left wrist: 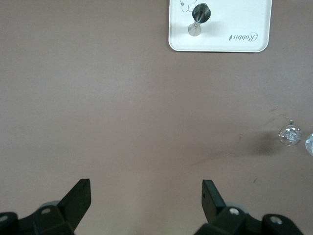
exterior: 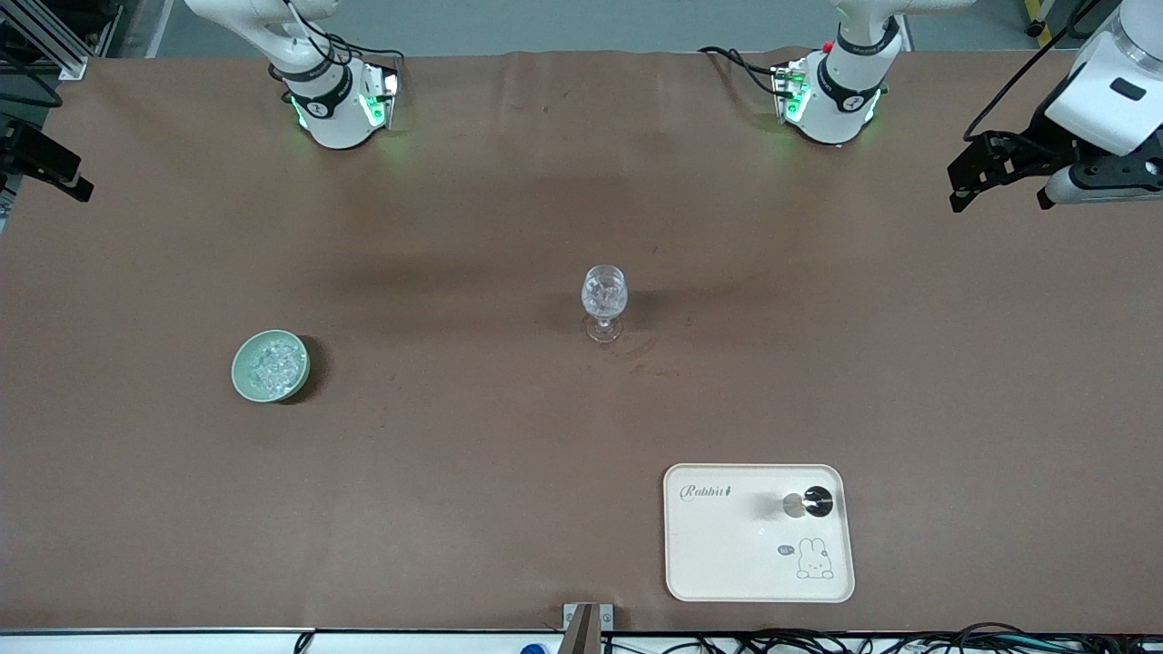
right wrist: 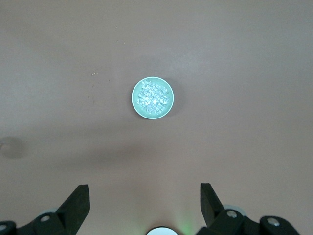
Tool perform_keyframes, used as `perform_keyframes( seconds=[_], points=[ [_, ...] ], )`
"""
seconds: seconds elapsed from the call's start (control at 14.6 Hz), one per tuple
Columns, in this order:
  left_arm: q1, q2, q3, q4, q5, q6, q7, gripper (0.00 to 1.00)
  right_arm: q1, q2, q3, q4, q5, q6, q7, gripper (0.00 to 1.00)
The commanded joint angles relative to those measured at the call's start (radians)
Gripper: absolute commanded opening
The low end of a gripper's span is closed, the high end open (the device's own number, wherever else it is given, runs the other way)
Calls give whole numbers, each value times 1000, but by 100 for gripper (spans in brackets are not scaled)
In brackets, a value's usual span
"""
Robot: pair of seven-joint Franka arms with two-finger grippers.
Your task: Pour wine and add ice with both arms
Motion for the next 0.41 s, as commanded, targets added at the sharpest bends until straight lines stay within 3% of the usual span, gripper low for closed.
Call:
perform_keyframes(
  seconds=[0.0,0.34],
  points=[
    [2,-17,-1,-7,-15,-8,14,100,-20,-5,11,-10,16,8,-23,99],
    [1,-17,-1,-8,-15,-8,16,100,-11,-5,14,-10,16,9,-106,100]
  ],
)
